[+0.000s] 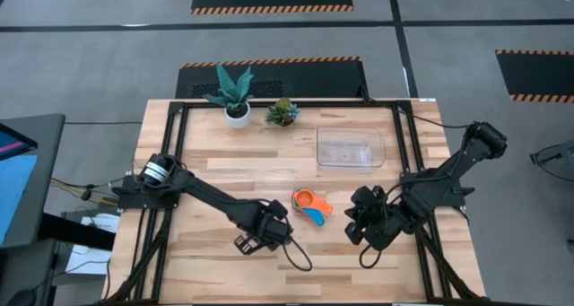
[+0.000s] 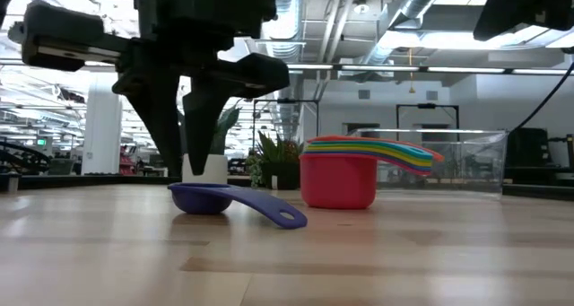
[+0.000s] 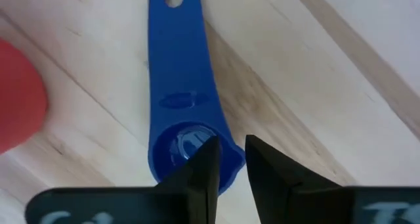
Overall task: Nest measuring cups in basket
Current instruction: Stack the dark blue measuring cup on top of the orange measuring cup
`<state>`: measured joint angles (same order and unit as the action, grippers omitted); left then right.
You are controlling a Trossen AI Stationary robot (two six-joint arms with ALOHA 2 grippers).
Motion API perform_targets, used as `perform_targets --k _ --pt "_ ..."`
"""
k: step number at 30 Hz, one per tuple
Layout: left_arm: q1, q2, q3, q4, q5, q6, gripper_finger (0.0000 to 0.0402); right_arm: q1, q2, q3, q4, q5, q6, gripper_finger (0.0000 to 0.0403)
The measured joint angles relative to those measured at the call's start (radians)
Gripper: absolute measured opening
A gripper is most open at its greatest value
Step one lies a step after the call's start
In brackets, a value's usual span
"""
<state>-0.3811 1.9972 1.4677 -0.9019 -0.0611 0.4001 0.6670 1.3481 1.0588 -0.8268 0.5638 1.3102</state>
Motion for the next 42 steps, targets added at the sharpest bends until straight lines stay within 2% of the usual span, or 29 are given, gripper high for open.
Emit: perform_targets --k 8,15,29,38,42 --pt "0.001 0.0 0.0 0.008 0.022 -0.07 0.0062 0.0 0.0 0.0 0.0 -0.017 0.0 0.0027" --pt "0.004 0.0 0.0 0.013 -0.025 -0.204 0.0061 0.0 0.0 0.0 -0.002 -0.017 -0.003 0.0027" --pt "-0.011 0.0 -0.001 0.014 -0.021 -0.283 0.0061 0.001 0.0 0.0 -0.003 -0.017 -0.012 0.0027" --pt "-0.011 0.001 -0.096 0.105 0.001 -0.357 0.0061 0.001 0.0 0.0 -0.003 -0.017 -0.012 0.0027" --pt "-0.011 0.001 -0.098 0.113 0.002 -0.358 0.0061 0.001 -0.001 0.0 -0.003 -0.018 -0.009 0.0027"
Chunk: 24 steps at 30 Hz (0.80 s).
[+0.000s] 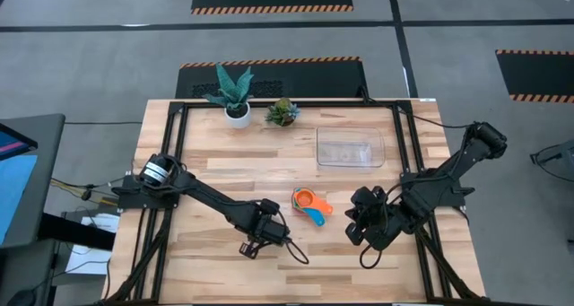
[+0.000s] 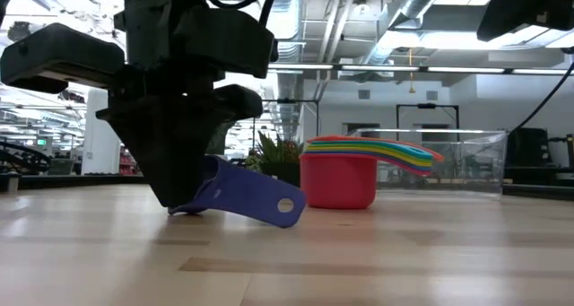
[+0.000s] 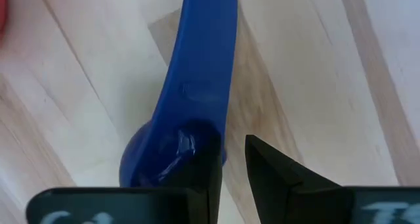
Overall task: Nest measuring cups in basket
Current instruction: Stack the dark blue measuring cup on top of the orange measuring cup
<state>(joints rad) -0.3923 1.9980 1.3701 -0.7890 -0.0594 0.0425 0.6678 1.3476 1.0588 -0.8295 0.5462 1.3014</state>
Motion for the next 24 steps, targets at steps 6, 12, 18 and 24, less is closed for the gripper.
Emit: perform_targets --k 6,12,18,24 --pt "0.0 0.0 0.005 -0.024 -0.025 -0.014 0.0061 0.0 0.0 0.0 0.001 0.0 0.0 0.0027" --pt "0.0 0.0 0.033 -0.064 -0.101 -0.026 0.0061 0.0 0.0 0.0 0.001 0.0 0.0 0.0027" --pt "0.0 0.0 0.037 -0.069 -0.13 -0.025 0.0061 0.0 0.0 0.0 0.0 0.0 -0.004 0.0027" --pt "0.006 0.0 0.037 -0.058 -0.13 0.006 0.0061 0.0 0.0 0.0 0.0 0.0 -0.019 0.0027"
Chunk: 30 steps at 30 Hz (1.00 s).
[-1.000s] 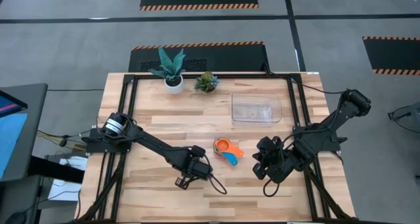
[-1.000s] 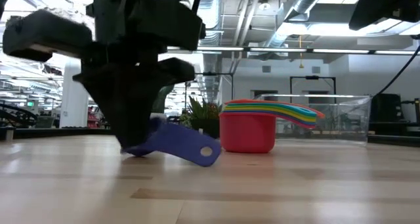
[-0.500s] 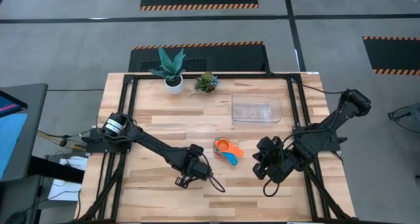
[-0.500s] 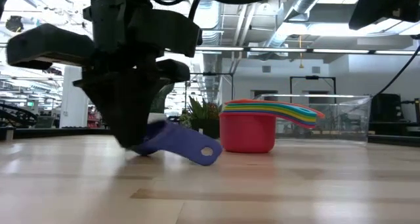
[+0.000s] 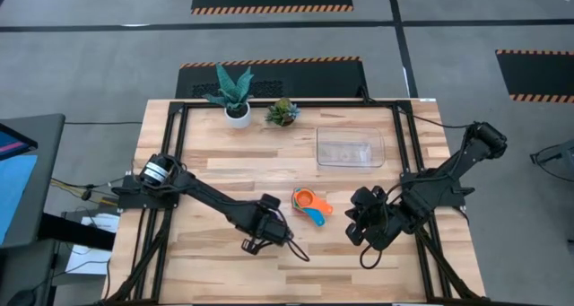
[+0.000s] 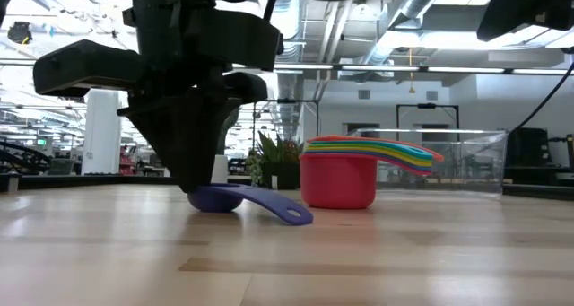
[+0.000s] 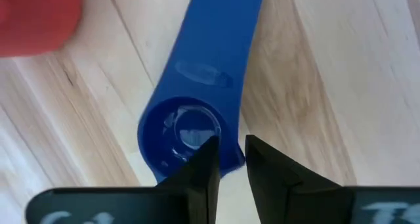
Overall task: Nest measuring cups in basket
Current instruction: Stack the dark blue measuring cup on top of the orange measuring cup
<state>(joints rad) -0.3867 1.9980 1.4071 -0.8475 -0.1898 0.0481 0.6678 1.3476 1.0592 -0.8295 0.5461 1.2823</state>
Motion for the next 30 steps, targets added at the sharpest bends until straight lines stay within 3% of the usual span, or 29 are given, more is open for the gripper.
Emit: perform_targets --k 30 --pt "0.006 0.0 -0.006 0.05 0.009 0.007 0.0061 0.0 0.0 0.0 0.001 0.0 0.001 0.0027"
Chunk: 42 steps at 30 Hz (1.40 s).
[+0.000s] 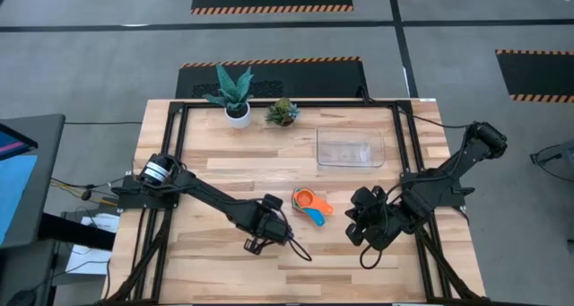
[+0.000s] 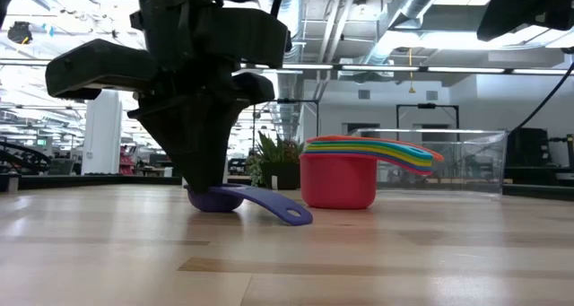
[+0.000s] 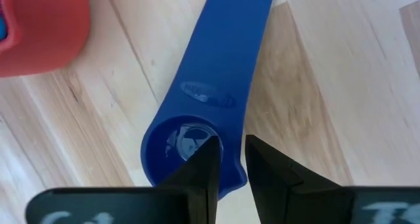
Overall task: Nest measuring cups in basket
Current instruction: Stack the dark blue measuring cup on top of the orange measuring cup
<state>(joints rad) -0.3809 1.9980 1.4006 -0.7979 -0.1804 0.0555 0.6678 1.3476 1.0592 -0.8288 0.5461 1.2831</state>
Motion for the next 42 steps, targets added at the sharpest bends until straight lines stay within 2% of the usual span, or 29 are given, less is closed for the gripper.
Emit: perform_targets --k 11,21,24,30,34,38,42 --pt "0.003 0.0 0.0 -0.012 0.001 -0.042 0.0061 0.0 0.0 0.0 0.0 0.0 -0.001 0.0027" --pt "0.025 -0.001 -0.046 0.045 0.092 -0.066 0.0062 0.0 0.0 0.0 0.0 0.0 -0.008 0.0027" --pt "0.026 -0.001 -0.047 0.048 0.088 -0.075 0.006 0.0 0.0 0.0 0.0 0.0 -0.008 0.0027" --pt "0.026 -0.002 -0.043 0.058 0.07 -0.028 0.0009 0.0 0.0 0.0 0.001 0.0 -0.008 0.0027" --pt "0.02 -0.003 0.026 -0.049 0.012 0.03 0.0004 0.0 0.0 0.0 0.01 0.0 -0.008 0.0027" --pt "0.013 -0.011 0.178 -0.224 -0.089 0.061 0.0003 0.0 0.0 0.0 0.028 0.0 -0.008 0.0027" --pt "0.045 -0.016 0.282 -0.202 -0.091 0.062 0.0002 0.0 0.0 0.0 0.043 0.0 -0.008 0.0027"
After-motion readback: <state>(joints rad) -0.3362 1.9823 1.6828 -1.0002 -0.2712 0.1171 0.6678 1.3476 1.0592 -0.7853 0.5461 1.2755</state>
